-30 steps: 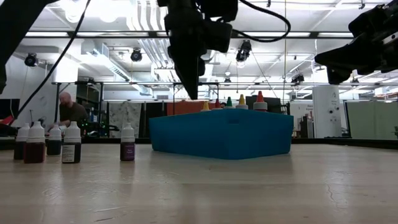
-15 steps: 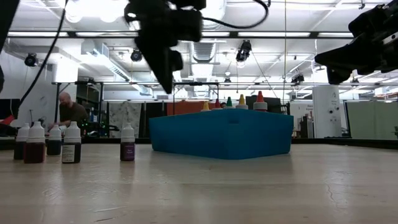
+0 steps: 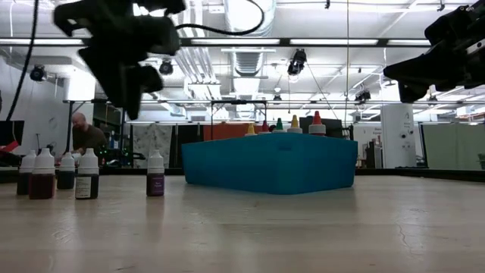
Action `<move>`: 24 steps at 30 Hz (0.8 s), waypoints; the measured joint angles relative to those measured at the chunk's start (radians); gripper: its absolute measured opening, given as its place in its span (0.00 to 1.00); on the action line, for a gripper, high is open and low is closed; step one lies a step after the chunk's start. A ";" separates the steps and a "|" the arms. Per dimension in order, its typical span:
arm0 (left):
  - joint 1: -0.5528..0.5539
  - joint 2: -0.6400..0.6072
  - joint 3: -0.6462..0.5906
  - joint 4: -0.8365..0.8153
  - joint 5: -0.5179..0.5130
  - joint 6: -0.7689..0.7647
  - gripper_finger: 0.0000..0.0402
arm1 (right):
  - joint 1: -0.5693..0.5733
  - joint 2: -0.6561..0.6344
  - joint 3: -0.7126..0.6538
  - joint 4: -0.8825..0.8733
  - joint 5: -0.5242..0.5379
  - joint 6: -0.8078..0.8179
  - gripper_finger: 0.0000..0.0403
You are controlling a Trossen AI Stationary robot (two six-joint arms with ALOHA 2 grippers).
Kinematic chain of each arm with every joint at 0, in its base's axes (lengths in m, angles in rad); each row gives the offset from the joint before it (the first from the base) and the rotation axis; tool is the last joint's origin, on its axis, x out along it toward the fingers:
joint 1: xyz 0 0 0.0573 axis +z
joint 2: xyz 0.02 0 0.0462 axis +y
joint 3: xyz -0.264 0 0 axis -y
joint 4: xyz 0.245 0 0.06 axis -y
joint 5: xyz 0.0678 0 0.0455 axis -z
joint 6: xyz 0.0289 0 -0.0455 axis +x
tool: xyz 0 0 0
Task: Pick & Place food coloring
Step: Put the blue food coloring bottle into the blue bin
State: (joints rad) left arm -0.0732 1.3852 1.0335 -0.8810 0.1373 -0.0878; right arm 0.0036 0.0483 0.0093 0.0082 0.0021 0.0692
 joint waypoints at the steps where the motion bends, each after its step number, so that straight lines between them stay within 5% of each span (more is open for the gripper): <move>1: -0.001 -0.020 -0.020 -0.003 0.000 0.000 0.36 | 0.000 0.000 0.000 0.000 0.000 0.001 0.02; 13: -0.005 -0.194 -0.216 -0.011 0.000 0.007 0.36 | 0.000 0.001 0.000 0.000 -0.001 -0.001 0.02; 24: -0.005 -0.212 -0.293 -0.008 -0.021 -0.026 0.36 | 0.000 0.000 0.000 0.000 -0.001 0.001 0.02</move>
State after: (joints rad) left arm -0.0784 1.1732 0.7408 -0.8891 0.1162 -0.1139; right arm 0.0036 0.0485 0.0093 0.0082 0.0016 0.0701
